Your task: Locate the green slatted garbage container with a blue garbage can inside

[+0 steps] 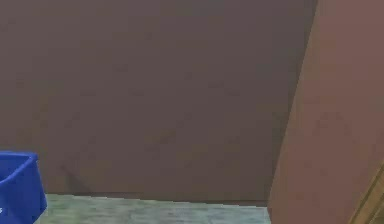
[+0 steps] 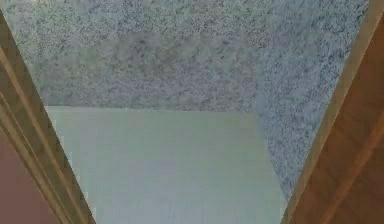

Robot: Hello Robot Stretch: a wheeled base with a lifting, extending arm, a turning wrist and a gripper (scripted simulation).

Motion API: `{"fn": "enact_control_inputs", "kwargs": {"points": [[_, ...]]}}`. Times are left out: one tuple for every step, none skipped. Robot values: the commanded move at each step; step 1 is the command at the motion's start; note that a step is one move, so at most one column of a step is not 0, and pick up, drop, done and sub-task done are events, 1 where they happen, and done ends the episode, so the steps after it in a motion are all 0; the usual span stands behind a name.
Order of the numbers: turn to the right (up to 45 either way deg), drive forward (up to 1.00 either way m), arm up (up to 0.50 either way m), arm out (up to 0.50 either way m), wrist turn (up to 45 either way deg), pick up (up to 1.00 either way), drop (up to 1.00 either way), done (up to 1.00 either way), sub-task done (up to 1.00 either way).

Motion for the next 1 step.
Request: {"fn": "enact_control_inputs", "kwargs": {"points": [[0.0,0.3,0.0,0.0,0.0,0.0,0.0,0.0,0.0]]}}
